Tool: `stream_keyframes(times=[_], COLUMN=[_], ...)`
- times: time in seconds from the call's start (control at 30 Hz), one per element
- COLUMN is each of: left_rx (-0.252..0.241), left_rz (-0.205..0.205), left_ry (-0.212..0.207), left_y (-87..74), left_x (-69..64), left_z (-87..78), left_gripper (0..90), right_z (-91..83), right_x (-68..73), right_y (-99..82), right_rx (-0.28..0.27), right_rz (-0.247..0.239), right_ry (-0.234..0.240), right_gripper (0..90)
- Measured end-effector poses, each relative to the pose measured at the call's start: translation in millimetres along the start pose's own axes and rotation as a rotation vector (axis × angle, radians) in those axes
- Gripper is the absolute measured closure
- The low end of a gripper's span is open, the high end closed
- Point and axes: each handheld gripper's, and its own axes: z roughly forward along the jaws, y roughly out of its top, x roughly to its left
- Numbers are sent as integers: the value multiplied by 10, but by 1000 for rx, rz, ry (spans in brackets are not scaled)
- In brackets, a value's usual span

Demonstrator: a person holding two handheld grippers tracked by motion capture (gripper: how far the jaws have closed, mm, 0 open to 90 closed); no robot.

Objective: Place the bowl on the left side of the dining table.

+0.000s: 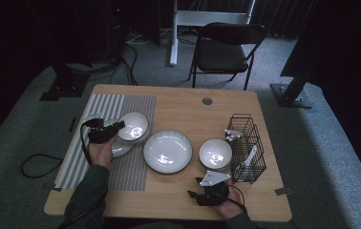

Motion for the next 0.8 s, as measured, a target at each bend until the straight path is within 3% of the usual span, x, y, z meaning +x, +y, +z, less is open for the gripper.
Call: stream_keyframes(times=[0.6,0.8], left_rx=[-2,-4], left_rz=[-6,-20], left_ry=[56,88], left_y=[-7,-15], left_x=[202,332], left_z=[-105,-181], left_gripper=[812,812], right_z=[1,1], right_x=[0,0], right_y=[0,0], right_rx=[-1,-1], right_rz=[1,1], right_ry=[0,0], right_gripper=[412,411])
